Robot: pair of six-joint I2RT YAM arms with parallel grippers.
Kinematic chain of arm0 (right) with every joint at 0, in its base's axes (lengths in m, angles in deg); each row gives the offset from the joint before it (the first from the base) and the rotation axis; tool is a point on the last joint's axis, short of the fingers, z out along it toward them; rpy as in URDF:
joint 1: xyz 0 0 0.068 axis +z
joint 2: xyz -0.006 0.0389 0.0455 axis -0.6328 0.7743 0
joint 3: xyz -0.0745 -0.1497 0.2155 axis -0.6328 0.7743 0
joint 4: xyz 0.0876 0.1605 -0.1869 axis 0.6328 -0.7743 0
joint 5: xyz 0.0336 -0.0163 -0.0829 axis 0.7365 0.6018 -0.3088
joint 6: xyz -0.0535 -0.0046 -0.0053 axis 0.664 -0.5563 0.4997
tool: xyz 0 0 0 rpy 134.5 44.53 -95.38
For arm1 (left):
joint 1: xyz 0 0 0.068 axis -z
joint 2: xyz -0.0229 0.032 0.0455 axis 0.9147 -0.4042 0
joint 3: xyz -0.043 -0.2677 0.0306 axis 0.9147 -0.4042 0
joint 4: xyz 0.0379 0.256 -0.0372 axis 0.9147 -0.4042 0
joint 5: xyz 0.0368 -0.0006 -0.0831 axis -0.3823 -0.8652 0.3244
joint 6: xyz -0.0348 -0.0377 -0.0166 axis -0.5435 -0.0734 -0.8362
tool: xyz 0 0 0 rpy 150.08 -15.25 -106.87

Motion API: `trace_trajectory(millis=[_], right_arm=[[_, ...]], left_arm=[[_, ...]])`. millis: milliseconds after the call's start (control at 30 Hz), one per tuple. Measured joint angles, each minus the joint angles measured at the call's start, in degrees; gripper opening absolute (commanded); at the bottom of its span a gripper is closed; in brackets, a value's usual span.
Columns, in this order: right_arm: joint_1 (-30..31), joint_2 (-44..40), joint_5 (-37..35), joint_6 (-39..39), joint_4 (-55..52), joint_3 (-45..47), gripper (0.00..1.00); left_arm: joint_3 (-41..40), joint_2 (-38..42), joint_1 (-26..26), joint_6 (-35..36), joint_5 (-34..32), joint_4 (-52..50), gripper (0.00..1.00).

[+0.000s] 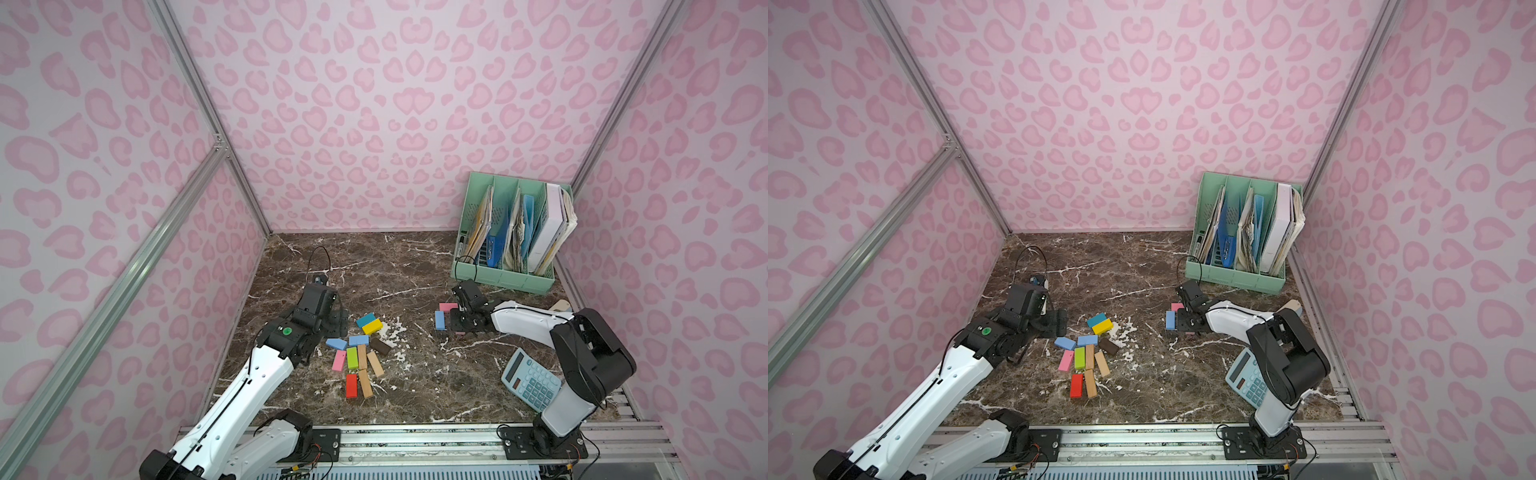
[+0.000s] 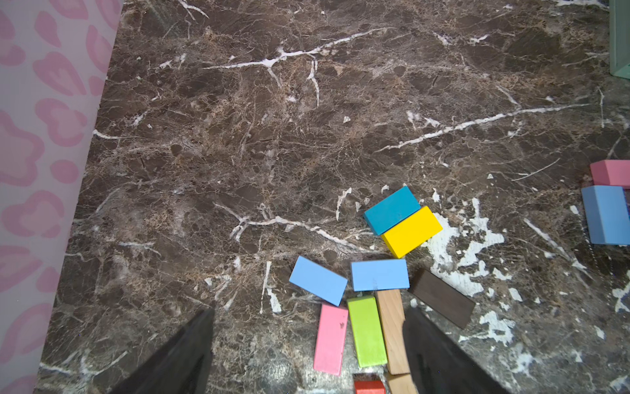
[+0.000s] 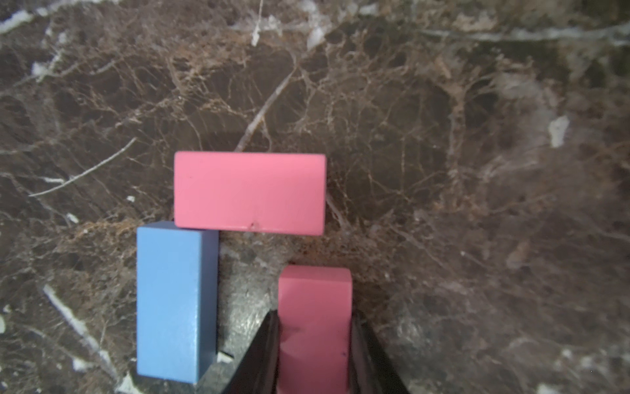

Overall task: Assemble the number 8 with building blocks
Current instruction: Assemble the building block at the center of the board.

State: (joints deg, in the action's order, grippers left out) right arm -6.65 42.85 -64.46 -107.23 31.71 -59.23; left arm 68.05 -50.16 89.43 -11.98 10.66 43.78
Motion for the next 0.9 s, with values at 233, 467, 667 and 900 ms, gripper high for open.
trace_trajectory(millis=[233,467,667,900], right_arm=[[-0.5,1.0,0.6,0.9,1.3,-0.7,0.24],[-1.0,1.6,0.9,1.3,1.5,-1.3,0.24],[-1.3,1.9,1.0,1.7,1.6,-1.6,0.26],[-1.5,2.2,1.0,2.0,1.6,-1.9,0.38]], left_arm=[[0.0,-0.2,0.0,0.0,0.0,0.0,0.90],[0.0,-0.6,0.0,0.0,0.0,0.0,0.90],[0.0,-0.9,0.0,0.0,0.0,0.0,0.90],[0.0,-0.9,0.0,0.0,0.0,0.0,0.90]])
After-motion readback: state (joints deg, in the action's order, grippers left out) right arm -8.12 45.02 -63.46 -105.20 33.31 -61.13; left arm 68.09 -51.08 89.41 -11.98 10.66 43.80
